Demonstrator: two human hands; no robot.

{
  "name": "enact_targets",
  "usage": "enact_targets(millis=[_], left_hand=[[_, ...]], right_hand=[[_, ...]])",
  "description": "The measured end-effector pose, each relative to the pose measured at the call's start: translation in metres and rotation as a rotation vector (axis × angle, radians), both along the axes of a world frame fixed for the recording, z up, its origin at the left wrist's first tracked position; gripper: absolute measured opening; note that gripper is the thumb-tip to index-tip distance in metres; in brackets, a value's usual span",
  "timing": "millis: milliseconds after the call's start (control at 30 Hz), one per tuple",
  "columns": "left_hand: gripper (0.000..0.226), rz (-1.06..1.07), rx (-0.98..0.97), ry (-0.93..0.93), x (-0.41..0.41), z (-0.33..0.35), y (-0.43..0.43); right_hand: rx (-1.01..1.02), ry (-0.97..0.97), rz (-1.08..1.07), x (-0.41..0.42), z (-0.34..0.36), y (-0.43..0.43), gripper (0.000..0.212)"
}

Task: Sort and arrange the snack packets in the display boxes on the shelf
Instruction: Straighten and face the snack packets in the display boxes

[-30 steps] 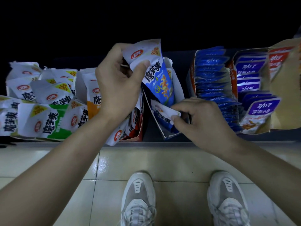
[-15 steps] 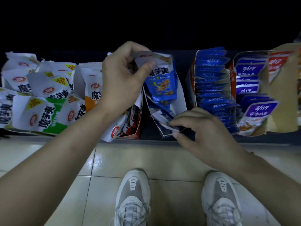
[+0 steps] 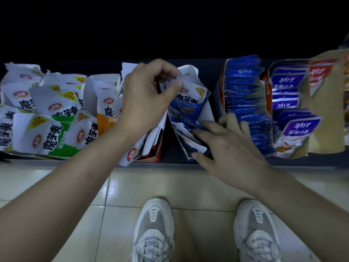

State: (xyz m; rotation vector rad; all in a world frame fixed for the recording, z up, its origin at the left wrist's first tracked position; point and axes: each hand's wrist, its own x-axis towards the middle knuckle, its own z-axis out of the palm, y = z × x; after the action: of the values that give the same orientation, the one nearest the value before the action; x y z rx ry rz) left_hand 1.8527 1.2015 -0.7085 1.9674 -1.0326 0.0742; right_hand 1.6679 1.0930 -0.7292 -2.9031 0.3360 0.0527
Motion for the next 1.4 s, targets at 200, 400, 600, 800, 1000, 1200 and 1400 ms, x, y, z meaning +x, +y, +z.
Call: enact_targets(millis=[200, 400, 600, 800, 1000, 1200, 1400], left_hand=[[0.012, -0.021, -0.043, 0.088, -0.001, 0.001, 0.001], [0.027, -0.091, -0.032, 0.224, 0.001, 0.004, 0.003], [0.059, -0.089, 0.129, 0.109, 0.001, 0.004, 0.001], [0.011, -0.032, 0.053, 0.167, 0.003, 0.004, -0.003], [0.004, -0.055, -0.187, 0.13, 0.003, 0.017, -0.002], [0.01, -0.04, -0.193, -0.124, 0.009, 0.026, 0.0], [0.014, -0.094, -0.052, -0.353, 0.007, 0.036, -0.001]], right_hand=[[0.206, -0.099, -0.042, 0.006, 0.002, -0.005, 0.049], [0.716, -0.424, -0.237, -0.01, 0.019, -0.016, 0.041], [0.751, -0.618, -0.329, -0.011, 0.018, -0.019, 0.035], [0.659, -0.6, -0.333, 0.0, 0.014, -0.019, 0.027], [0.552, -0.309, -0.079, 0.011, 0.012, -0.018, 0.051], [0.636, -0.314, -0.094, -0.001, 0.017, -0.015, 0.055], [0.435, -0.302, -0.136, 0.002, 0.003, -0.006, 0.071]])
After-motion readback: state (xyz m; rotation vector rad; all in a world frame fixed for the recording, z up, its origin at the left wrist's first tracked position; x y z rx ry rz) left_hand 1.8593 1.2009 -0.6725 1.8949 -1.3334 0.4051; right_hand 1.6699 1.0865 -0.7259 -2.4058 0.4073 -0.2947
